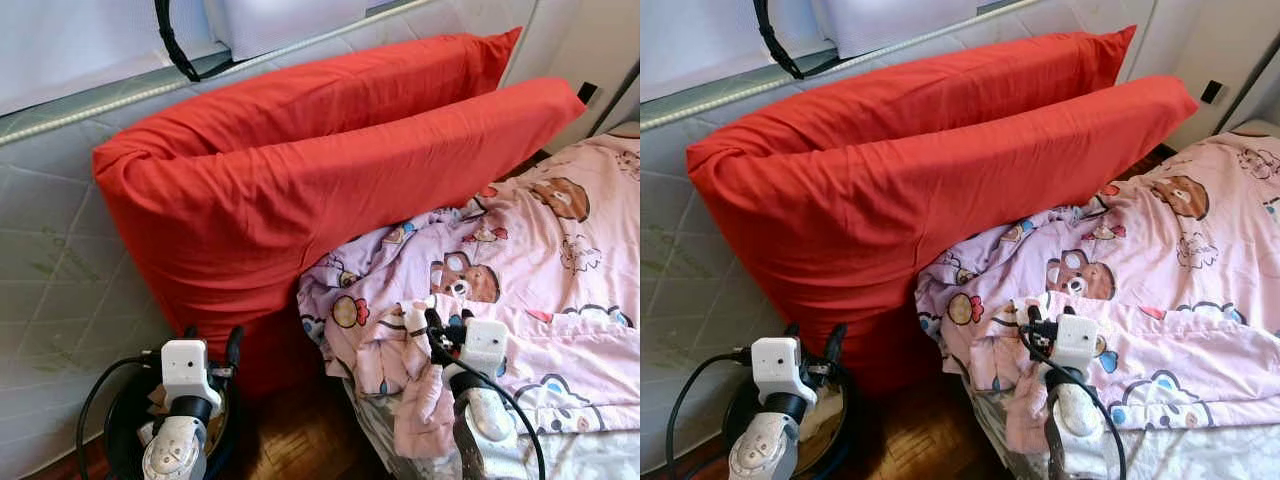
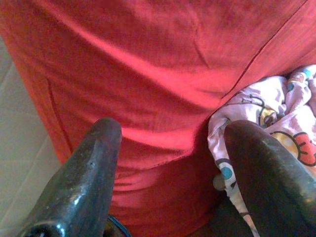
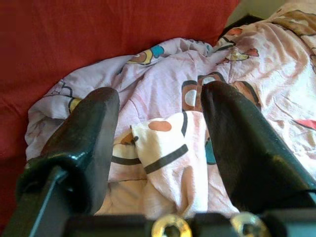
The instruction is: Clean up the room
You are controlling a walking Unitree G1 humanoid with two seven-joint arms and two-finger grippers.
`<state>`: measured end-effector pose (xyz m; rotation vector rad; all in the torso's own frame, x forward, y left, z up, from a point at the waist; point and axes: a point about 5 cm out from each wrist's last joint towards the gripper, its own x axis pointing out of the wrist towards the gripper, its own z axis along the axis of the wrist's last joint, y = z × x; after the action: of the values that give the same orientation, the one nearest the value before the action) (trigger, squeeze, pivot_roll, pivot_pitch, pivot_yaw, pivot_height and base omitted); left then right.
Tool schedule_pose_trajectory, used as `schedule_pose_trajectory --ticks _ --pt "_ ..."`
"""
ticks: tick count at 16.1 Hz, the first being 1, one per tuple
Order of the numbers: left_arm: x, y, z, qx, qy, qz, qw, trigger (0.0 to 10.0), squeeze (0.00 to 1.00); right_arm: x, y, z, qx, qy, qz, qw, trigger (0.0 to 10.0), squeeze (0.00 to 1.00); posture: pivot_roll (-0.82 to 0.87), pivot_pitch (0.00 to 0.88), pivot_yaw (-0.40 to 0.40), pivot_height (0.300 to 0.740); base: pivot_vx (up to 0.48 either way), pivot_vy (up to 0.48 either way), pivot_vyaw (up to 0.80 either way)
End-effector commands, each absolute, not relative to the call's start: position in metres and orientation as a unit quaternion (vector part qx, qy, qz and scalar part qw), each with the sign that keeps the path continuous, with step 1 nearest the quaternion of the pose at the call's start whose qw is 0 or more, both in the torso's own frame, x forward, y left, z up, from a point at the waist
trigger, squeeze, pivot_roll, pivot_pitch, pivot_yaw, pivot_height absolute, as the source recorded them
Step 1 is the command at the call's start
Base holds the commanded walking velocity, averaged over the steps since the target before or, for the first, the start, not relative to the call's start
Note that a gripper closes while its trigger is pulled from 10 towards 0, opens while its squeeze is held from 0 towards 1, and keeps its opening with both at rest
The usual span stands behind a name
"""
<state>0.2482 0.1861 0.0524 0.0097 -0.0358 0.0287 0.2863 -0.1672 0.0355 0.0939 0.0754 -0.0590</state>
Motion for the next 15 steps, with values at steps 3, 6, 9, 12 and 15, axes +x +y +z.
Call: schedule_pose_trajectory --ticks 3,6,9,12,15 --pt "0.245 0.187 0.049 0.008 -0.004 0.018 1.000 10.0 0.00 0.283 -0.165 0.029 0.048 0.054 -0.021 0.997 10.0 0.00 0.04 0.174 0.002 0.700 0.000 0.000 0.00" --pt "0.245 0.187 0.048 0.009 -0.004 0.017 1.000 10.0 0.00 0.283 -0.161 0.026 0.047 0.068 -0.016 0.996 10.0 0.00 0.04 0.168 0.004 0.700 0.000 0.000 0.00" --pt "0.246 0.187 0.049 0.009 -0.005 0.015 1.000 10.0 0.00 0.283 -0.159 0.022 0.047 0.079 -0.007 0.996 10.0 0.00 0.04 0.164 0.004 0.675 0.000 0.000 0.00" --pt "0.247 0.187 0.049 0.010 -0.004 0.015 1.000 10.0 0.00 0.282 -0.158 0.017 0.042 0.097 -0.006 0.994 10.0 0.00 0.04 0.170 0.004 0.675 0.000 0.000 0.00" --pt "0.247 0.189 0.048 0.007 0.001 0.020 1.000 10.0 0.00 0.283 -0.158 0.012 0.045 0.114 -0.006 0.992 10.0 0.00 0.05 0.175 0.000 0.675 0.000 0.000 0.00"
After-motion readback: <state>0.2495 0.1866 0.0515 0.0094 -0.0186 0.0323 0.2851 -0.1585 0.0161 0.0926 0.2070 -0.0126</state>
